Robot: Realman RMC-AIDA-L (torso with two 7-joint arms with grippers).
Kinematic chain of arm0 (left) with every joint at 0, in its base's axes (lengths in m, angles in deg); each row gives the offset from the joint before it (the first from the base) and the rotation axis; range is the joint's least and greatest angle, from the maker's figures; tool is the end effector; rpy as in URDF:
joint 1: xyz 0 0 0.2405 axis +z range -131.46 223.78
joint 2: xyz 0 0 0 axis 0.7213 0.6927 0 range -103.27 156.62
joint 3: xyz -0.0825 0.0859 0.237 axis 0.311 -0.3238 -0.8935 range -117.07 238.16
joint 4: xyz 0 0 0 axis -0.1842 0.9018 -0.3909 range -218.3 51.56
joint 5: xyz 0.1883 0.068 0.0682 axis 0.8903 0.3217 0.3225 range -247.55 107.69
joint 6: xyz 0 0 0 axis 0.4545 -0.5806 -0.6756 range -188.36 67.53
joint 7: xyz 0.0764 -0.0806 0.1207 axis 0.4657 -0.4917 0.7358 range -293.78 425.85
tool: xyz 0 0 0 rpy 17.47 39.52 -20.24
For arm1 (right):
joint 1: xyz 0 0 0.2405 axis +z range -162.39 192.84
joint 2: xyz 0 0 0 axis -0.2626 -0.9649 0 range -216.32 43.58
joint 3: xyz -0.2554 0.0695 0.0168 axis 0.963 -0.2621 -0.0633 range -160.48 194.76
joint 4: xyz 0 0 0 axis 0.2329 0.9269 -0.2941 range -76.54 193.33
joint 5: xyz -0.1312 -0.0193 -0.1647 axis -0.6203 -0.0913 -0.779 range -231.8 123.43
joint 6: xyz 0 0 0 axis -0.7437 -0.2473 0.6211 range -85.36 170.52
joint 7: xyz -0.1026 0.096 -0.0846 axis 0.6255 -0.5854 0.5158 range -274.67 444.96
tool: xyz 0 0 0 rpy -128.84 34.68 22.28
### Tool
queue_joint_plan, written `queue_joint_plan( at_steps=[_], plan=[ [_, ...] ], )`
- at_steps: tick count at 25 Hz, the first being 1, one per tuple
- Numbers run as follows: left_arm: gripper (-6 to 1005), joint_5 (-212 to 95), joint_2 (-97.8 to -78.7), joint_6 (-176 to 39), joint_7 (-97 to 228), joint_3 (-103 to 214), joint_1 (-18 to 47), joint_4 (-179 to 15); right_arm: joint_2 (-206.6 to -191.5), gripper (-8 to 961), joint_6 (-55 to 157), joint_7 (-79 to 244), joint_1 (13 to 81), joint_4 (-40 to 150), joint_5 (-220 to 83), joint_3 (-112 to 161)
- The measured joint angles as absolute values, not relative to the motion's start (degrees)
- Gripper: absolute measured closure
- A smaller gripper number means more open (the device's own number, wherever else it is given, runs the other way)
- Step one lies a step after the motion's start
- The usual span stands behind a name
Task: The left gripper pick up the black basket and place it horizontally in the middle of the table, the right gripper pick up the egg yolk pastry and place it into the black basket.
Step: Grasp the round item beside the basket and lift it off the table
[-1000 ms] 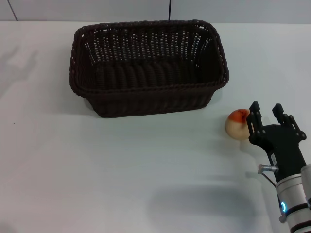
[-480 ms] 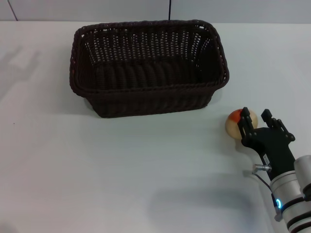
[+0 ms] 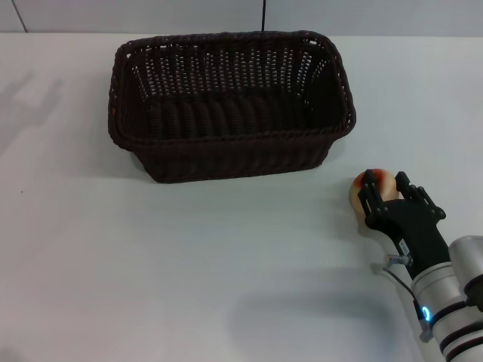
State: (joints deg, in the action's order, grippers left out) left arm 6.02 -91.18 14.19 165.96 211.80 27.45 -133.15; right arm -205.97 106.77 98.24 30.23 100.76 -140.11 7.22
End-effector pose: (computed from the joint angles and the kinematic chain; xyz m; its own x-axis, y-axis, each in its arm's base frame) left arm -0.3110 0.3588 0.1583 0.4955 -0.0955 0.8633 0.7784 -0.3922 -0.4901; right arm 0.2846 0.2591 -0.1318 0.5011 -0.2338 -0.8332 -0.8650 -0.1079 -0.4900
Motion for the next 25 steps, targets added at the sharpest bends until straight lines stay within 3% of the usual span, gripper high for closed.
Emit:
queue_joint_plan(
  at_steps=[8, 14, 25],
  plan=[
    [426, 5.35, -91.15, 14.89, 165.89, 211.76, 27.45, -133.13, -205.98, 506, 107.11, 98.26, 29.78, 100.98, -140.10, 7.27],
    [426, 5.17, -91.12, 15.49, 165.80, 211.71, 27.53, -133.11, -205.97, 732, 108.82, 98.57, 29.20, 101.25, -140.10, 6.75],
    [426, 5.12, -91.06, 15.87, 165.83, 211.79, 27.62, -133.00, -205.92, 879, 115.20, 98.74, 28.71, 99.81, -138.99, 4.78]
  ],
)
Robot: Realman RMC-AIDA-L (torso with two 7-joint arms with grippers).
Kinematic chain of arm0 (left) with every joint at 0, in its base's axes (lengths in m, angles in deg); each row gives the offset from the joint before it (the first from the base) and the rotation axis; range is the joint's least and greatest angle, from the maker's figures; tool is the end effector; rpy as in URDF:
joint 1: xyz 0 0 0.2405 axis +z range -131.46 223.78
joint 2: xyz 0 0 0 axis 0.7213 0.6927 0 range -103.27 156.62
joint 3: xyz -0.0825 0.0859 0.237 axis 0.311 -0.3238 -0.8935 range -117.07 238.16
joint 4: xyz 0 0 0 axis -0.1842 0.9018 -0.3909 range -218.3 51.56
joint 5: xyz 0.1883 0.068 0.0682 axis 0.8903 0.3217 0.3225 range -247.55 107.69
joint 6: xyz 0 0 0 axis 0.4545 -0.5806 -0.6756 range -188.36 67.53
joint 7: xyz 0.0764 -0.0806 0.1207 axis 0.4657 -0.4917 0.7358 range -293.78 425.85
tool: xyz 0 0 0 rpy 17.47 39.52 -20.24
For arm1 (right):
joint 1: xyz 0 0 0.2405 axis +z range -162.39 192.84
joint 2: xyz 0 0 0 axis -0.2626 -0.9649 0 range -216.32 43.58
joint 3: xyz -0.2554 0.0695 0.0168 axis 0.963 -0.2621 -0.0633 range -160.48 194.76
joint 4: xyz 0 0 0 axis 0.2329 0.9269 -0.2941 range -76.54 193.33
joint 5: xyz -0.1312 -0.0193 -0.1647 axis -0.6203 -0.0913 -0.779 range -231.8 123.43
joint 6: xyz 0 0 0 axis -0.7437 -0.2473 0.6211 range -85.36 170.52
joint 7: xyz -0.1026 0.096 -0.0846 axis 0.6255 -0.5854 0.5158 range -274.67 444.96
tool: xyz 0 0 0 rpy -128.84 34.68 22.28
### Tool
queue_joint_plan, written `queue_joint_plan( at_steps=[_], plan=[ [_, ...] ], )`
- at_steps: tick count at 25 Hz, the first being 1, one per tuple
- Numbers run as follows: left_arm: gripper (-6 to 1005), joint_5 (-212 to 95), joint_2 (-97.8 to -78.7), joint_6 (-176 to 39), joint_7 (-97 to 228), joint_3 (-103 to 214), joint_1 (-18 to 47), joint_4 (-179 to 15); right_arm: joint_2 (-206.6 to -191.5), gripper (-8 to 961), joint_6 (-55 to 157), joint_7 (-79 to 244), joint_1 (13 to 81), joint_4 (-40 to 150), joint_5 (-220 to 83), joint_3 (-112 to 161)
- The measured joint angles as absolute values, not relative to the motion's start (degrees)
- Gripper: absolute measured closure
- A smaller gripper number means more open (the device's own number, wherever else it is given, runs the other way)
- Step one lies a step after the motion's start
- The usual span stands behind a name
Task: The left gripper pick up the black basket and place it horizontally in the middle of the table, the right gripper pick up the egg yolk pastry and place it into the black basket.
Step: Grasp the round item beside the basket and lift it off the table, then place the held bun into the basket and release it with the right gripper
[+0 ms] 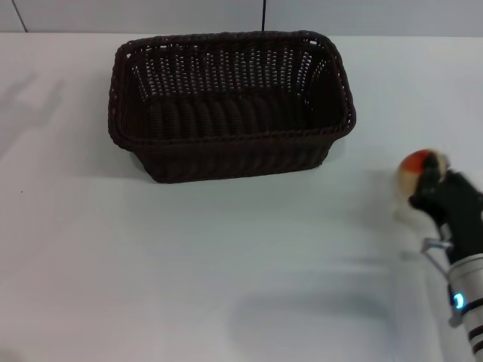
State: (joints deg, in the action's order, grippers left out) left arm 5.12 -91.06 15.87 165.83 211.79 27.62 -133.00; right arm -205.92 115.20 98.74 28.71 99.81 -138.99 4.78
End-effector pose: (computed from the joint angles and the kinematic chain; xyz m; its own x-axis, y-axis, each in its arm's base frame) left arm -0.3077 0.3558 0.1593 0.4831 -0.1086 0.8688 0.7726 -0.4140 -0.4814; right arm 0.2942 0.2627 -0.0996 0.5062 -0.0896 -0.8578 -0.8610 0.0054 -0.5086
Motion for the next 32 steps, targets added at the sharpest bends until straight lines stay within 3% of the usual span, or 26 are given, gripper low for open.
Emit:
queue_joint_plan(
  at_steps=[15, 27, 32],
  plan=[
    [426, 5.30, -91.07, 15.25, 166.29, 211.75, 27.78, -131.57, -205.32, 904, 131.23, 106.32, 32.52, 98.87, -145.08, 2.42],
    [426, 5.23, -91.14, 16.93, 166.73, 211.50, 29.29, -129.65, -204.95, 911, 122.54, 104.96, 45.22, 94.77, -150.58, 1.34],
    [426, 5.21, -91.20, 18.07, 166.50, 211.80, 29.86, -129.58, -204.85, 913, 115.88, 102.87, 47.40, 94.23, -156.11, -0.82]
  ],
)
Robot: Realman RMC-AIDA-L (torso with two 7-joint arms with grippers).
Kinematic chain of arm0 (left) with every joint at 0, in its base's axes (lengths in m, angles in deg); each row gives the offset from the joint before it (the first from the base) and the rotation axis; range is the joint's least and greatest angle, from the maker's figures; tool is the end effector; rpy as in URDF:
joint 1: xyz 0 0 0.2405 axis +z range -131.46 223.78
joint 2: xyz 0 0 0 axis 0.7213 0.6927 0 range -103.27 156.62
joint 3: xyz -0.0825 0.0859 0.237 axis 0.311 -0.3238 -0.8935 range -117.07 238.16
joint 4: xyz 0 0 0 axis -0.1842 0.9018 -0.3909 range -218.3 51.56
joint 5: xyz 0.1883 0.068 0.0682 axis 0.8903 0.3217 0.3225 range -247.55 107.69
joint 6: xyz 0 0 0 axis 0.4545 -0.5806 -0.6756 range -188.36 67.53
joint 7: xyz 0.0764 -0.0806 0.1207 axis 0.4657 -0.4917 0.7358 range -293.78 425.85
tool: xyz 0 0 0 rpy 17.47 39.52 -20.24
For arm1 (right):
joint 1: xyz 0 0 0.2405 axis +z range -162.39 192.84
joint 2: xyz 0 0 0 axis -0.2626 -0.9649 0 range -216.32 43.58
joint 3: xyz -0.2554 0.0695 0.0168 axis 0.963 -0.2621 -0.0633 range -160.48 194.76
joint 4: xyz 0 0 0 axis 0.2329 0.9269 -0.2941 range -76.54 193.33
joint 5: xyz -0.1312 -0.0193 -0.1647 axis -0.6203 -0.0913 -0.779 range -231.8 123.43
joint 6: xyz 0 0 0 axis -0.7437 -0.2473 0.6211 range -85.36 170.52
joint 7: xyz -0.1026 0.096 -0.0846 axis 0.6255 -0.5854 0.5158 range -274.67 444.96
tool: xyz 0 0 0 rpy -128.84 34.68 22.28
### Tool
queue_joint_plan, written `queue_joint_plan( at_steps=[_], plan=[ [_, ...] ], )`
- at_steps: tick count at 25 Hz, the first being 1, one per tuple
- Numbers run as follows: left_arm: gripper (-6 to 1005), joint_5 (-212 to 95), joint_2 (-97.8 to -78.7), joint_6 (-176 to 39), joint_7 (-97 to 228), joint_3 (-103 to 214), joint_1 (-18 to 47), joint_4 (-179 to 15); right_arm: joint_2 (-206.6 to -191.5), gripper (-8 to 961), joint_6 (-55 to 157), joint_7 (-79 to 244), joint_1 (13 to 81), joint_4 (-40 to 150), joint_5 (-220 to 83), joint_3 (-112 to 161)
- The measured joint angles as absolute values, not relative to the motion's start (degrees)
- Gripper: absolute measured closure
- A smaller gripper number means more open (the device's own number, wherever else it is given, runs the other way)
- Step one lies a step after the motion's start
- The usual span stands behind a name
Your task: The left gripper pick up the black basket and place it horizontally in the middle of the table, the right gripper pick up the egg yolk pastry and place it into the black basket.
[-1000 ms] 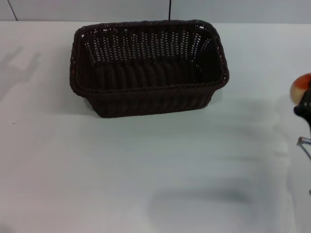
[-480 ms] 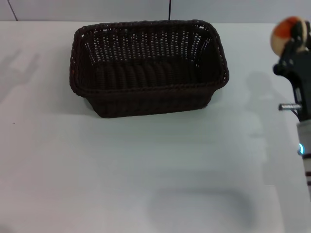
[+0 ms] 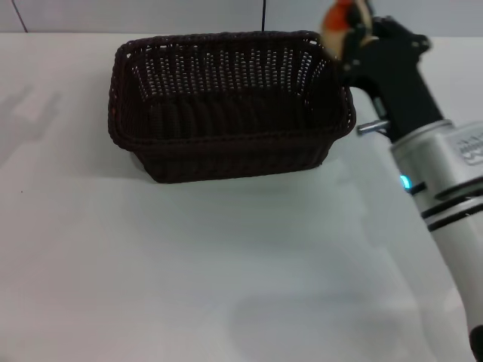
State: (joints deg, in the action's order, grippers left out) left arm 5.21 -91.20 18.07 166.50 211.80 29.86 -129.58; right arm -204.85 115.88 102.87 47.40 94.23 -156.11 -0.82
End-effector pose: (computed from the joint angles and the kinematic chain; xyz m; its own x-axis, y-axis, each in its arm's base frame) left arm -0.3244 0.3394 0.1441 0.4536 -0.0625 0.8890 0.8004 -0.4101 -0.4372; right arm 0.1830 0.3526 -0.0838 0.6476 0.2671 -0.7137 -0.6142 -0.3714 -0.6963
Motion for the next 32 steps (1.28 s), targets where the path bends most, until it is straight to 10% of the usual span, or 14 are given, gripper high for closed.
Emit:
queue_joint_plan(
  at_steps=[16, 25, 32],
  plan=[
    [426, 4.43, -91.27, 19.49, 165.82, 211.72, 30.86, -129.40, -204.64, 668, 102.61, 94.60, 46.35, 94.52, -170.37, -10.95],
    [426, 3.94, -91.51, 19.12, 167.14, 212.85, 30.92, -124.02, -203.13, 501, 106.04, 105.89, 33.64, 104.12, -171.51, -25.49],
    [426, -7.03, -91.91, 19.34, 183.37, 214.05, 31.74, -109.47, -205.11, 472, 110.86, 112.92, 27.03, 106.64, -173.01, -34.32]
  ],
)
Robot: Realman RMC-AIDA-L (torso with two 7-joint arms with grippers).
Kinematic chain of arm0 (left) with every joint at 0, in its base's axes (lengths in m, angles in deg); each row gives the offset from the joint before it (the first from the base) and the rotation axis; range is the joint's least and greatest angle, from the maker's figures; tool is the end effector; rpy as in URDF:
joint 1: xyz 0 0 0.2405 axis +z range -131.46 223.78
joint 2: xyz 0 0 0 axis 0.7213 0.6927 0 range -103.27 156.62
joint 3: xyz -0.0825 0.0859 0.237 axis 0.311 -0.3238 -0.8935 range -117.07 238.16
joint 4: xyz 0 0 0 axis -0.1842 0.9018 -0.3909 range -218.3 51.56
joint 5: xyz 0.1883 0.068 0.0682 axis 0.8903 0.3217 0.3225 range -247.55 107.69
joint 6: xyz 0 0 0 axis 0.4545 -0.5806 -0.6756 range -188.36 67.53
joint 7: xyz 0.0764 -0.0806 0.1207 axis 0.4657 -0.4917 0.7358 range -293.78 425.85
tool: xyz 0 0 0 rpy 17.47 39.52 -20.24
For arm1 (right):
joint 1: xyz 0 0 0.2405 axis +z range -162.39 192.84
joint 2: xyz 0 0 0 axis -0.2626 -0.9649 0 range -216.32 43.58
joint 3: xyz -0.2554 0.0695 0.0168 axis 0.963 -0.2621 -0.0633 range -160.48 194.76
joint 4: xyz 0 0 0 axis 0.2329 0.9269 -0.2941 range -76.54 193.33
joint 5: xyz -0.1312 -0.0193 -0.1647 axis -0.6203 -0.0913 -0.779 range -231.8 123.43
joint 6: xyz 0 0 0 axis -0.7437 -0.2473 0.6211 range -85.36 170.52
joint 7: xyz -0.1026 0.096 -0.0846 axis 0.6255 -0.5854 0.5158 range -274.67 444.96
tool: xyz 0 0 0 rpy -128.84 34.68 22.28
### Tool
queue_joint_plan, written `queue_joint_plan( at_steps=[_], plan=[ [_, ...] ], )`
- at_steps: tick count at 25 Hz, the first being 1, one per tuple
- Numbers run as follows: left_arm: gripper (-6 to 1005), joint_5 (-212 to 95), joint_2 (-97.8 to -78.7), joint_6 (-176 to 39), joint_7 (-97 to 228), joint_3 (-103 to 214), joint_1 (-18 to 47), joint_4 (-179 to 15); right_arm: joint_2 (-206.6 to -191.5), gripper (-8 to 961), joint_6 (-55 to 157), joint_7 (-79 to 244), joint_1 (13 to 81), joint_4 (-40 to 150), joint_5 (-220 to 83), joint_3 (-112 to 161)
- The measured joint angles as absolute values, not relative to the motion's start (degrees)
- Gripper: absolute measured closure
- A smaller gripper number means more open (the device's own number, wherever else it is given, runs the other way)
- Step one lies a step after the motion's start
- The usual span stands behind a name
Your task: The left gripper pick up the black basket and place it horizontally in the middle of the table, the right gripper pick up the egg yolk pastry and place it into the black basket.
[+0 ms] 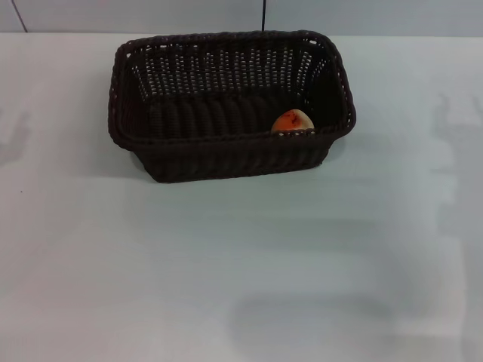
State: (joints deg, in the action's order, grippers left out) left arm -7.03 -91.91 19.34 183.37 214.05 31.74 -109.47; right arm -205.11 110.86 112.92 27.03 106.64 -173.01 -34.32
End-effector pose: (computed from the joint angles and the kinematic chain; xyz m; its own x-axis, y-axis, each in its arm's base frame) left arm -0.3724 0.3077 0.1044 0.3469 -0.1450 0.9266 0.9005 -0.2247 -0.3722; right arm 0.2540 0.3394 0.0061 0.7101 0.2977 -0.6380 -0.6901 0.1145 -0.7146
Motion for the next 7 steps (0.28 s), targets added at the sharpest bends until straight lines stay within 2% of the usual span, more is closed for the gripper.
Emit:
queue_joint_plan(
  at_steps=[7],
  plan=[
    [426, -12.70, -91.90, 19.88, 191.89, 214.09, 33.21, -103.84, -205.04, 472, 112.33, 113.03, 26.16, 105.32, -173.57, -35.41]
  ],
)
